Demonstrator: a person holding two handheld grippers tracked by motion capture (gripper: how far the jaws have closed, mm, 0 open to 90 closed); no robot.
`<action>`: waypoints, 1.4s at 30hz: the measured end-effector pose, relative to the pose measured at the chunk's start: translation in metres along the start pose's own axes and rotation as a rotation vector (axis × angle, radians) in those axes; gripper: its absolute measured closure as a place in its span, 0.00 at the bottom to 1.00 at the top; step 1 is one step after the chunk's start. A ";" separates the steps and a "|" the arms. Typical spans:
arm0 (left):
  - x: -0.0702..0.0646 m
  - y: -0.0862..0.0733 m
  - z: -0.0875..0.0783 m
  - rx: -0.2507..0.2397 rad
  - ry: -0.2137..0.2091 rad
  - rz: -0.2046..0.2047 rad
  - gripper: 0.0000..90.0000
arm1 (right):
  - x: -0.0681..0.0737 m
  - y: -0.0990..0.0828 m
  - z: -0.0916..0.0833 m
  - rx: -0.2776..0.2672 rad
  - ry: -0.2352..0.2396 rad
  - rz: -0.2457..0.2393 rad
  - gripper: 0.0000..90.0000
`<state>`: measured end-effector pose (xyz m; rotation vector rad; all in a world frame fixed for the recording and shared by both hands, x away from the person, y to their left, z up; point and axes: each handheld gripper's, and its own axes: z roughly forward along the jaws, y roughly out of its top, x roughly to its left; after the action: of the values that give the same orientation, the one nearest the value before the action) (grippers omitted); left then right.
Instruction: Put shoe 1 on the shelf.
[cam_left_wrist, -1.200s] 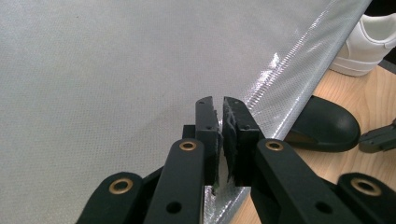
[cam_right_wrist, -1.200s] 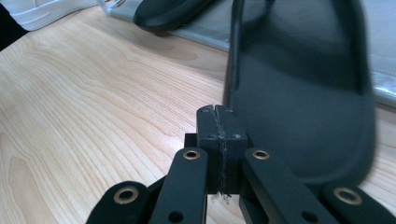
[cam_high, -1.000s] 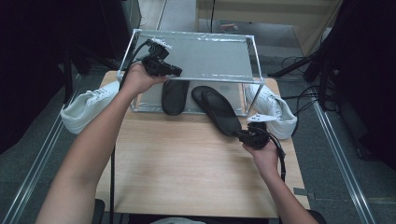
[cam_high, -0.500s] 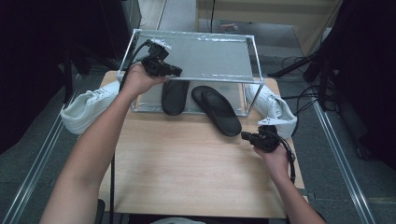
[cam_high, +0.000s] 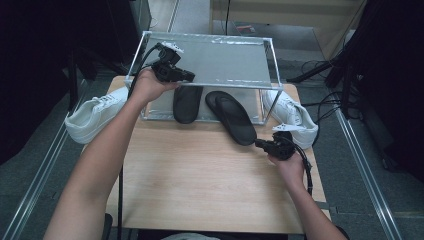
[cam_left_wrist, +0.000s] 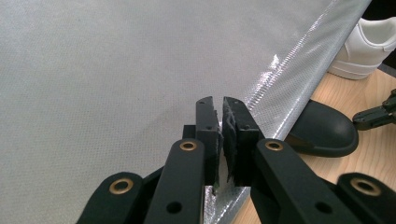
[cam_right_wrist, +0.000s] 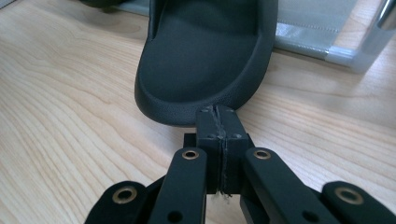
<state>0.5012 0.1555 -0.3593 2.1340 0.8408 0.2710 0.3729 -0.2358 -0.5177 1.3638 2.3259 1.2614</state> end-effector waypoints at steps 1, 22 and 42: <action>0.000 0.000 0.000 0.000 0.000 0.000 0.95 | 0.001 0.001 0.001 -0.002 -0.001 0.001 1.00; 0.000 -0.001 0.000 -0.008 0.002 0.001 0.95 | 0.012 0.020 0.029 -0.025 -0.007 -0.035 0.99; -0.001 -0.001 0.000 -0.008 0.004 0.000 0.95 | 0.032 0.041 0.066 -0.036 0.029 -0.049 1.00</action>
<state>0.5004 0.1554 -0.3601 2.1265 0.8408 0.2788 0.4146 -0.1631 -0.5212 1.2781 2.3287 1.3112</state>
